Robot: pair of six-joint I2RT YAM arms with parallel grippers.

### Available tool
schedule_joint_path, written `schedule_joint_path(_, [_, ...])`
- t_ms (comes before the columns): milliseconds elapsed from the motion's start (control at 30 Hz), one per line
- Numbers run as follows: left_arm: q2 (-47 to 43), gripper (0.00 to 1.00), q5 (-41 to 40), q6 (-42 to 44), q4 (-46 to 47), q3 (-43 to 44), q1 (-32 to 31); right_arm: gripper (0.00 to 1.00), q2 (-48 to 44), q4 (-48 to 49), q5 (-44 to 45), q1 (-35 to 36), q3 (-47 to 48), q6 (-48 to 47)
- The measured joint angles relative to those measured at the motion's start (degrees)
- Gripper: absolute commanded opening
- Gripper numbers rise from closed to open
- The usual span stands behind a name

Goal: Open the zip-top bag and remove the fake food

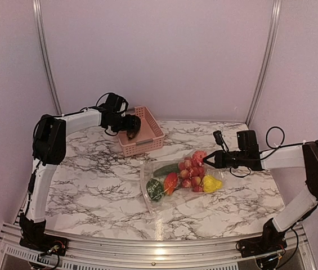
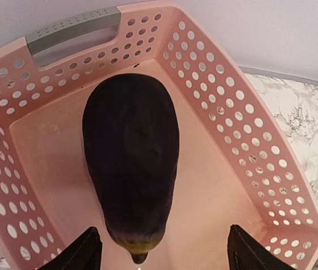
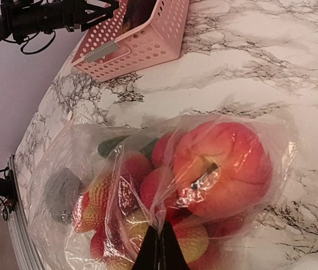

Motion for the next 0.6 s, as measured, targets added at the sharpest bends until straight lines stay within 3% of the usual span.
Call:
schedule_joint_path(233, [-22.25, 0.79, 0.37, 0.61, 9.81, -27.65, -1.25, 0.00, 0.02, 0.22, 0.46, 1.42, -0.42, 0.61])
schedule_joint_path(400, [-39.87, 0.79, 0.26, 0.50, 22.10, -47.91, -4.02, 0.00, 0.02, 0.31, 1.20, 1.46, -0.85, 0.61])
schedule_joint_path(600, [-52.35, 0.77, -1.55, -2.08, 31.19, -70.01, -10.08, 0.00, 0.35, 0.28, 1.95, 1.46, -0.92, 0.59])
